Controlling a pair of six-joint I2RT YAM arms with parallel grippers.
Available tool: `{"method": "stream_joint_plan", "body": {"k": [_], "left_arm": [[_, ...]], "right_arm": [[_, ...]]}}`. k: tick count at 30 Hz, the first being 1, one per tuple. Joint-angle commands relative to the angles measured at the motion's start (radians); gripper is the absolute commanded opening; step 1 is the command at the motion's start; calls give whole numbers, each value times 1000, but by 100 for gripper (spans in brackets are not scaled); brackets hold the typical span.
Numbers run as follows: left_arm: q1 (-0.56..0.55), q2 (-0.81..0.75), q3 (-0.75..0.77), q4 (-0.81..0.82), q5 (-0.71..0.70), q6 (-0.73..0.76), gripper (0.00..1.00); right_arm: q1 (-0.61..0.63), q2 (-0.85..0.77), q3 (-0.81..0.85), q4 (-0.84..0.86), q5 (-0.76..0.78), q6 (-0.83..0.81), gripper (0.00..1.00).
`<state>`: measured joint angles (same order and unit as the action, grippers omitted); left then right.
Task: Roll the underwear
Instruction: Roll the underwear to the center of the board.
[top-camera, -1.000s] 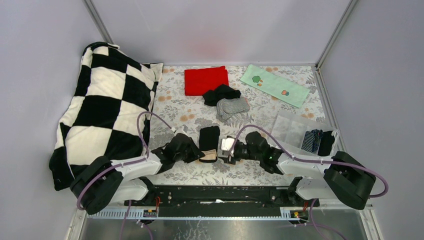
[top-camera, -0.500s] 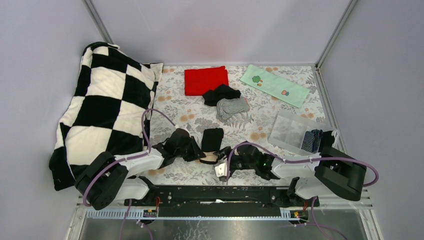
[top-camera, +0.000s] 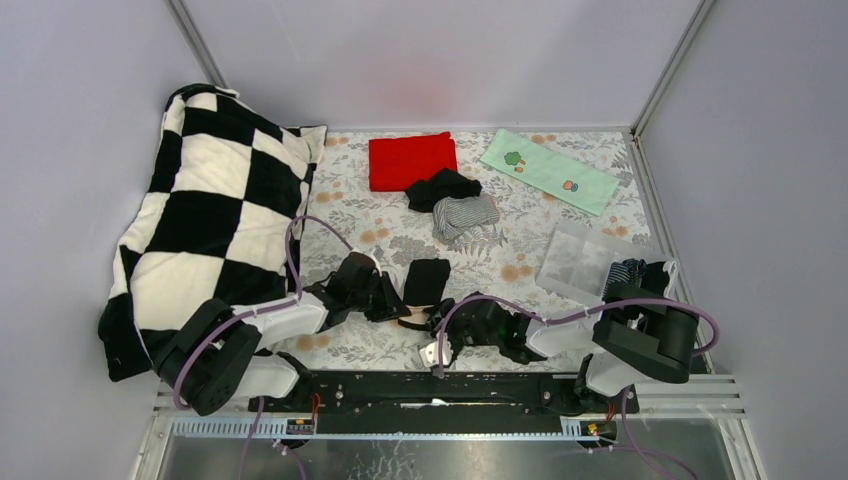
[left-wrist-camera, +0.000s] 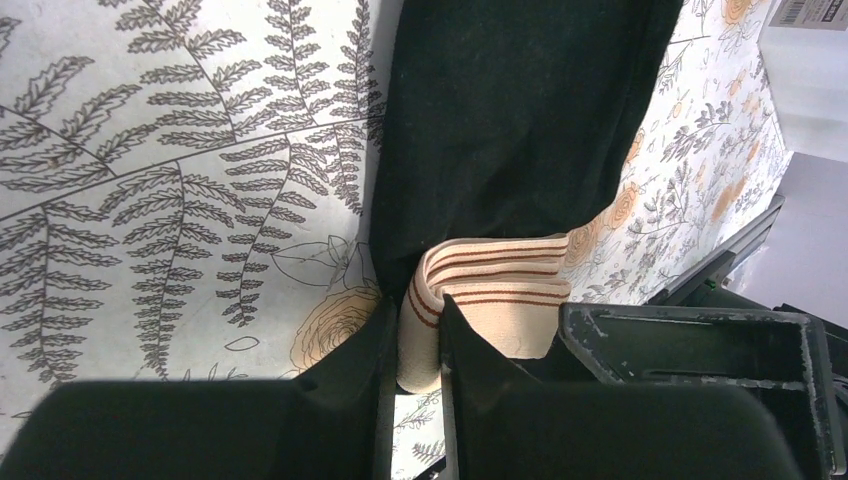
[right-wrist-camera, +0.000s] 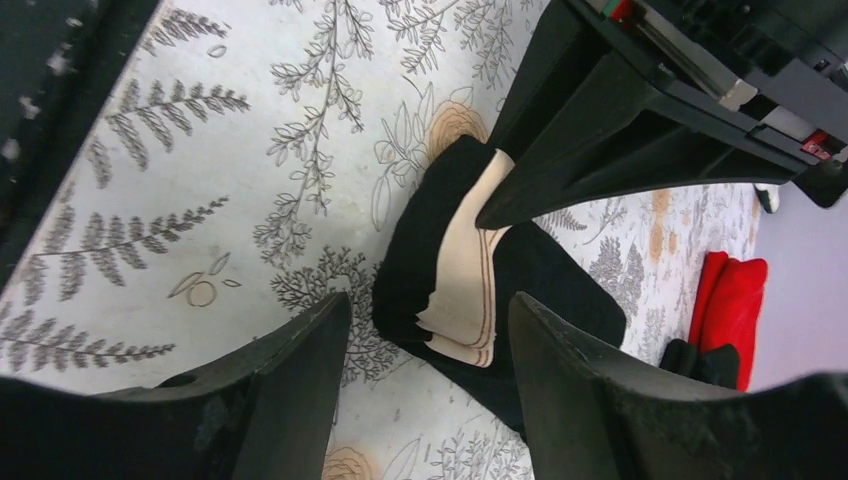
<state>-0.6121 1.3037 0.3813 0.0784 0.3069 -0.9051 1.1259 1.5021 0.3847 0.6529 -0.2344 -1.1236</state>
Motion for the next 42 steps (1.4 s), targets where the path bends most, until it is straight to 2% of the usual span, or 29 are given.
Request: {"method": "stream_joint_plan", "body": {"k": [1, 9, 15, 22, 26, 27, 32, 35, 42], "left_arm": [[17, 32, -4, -111, 32, 55, 2], [27, 35, -5, -105, 49, 58, 1], [35, 40, -7, -102, 57, 63, 1], [54, -3, -30, -107, 48, 56, 2], [68, -61, -41, -121, 35, 40, 16], [71, -80, -43, -123, 29, 35, 24], [84, -184, -31, -169, -18, 5, 47], [88, -234, -6, -215, -54, 4, 52], [92, -280, 11, -250, -80, 22, 55]], "right_arm": [[7, 38, 32, 69, 66, -87, 66], [8, 83, 19, 123, 78, -94, 58], [8, 87, 15, 115, 88, -92, 36], [8, 90, 9, 134, 112, -6, 10], [8, 85, 21, 113, 118, 77, 0], [8, 81, 19, 116, 118, 96, 0], [8, 58, -10, 173, 95, 225, 0], [8, 56, -39, 246, 82, 333, 0], [5, 52, -93, 412, 59, 584, 0]]}}
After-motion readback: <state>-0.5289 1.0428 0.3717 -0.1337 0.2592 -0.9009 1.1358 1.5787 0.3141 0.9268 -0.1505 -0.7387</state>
